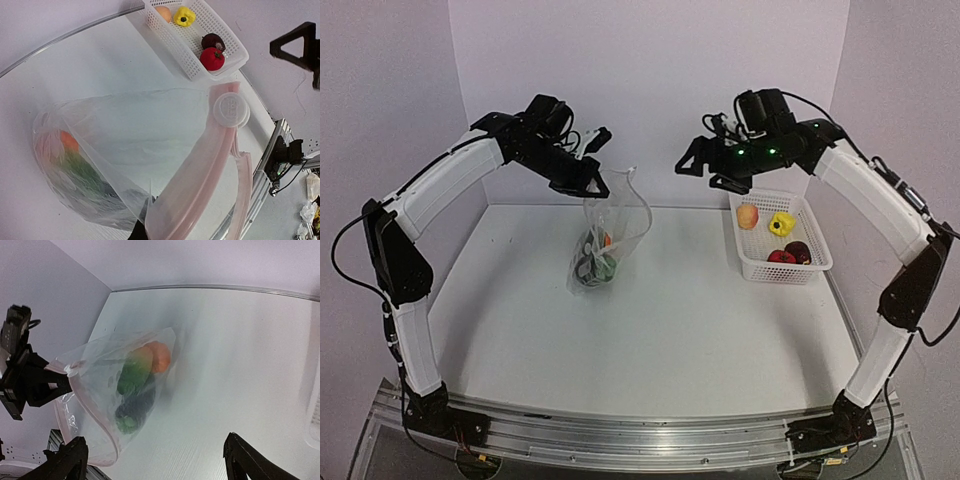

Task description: Place the food in the zip-top bag and seal the zipper

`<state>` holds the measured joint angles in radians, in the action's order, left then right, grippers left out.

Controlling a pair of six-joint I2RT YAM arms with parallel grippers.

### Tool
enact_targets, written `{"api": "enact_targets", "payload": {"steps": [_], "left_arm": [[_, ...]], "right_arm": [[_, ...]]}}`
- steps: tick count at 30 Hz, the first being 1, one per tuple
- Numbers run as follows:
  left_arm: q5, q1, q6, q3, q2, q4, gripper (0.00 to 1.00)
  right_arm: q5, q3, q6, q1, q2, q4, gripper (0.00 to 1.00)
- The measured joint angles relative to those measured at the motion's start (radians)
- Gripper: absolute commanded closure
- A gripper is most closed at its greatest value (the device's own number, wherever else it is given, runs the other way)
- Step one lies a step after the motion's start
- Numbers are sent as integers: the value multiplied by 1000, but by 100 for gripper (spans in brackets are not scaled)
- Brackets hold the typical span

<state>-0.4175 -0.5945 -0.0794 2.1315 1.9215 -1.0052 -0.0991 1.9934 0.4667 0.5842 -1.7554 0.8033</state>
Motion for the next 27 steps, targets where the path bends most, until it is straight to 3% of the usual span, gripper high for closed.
{"api": "enact_targets", "payload": {"steps": [6,11,17,27], "left_arm": [[1,-11,-4,0,0,0,100],[1,-15,-4,0,1,0,100],[2,-20,-4,0,6,1,100],[1,-22,-2,0,12,1,100]], "right_arm": [[123,-51,-49,-239,71,111,7],[277,115,-148,-341,-170,347,3],[327,231,-230,-392,-480,455,2],[306,267,-252,-506,-599,512,4]]}}
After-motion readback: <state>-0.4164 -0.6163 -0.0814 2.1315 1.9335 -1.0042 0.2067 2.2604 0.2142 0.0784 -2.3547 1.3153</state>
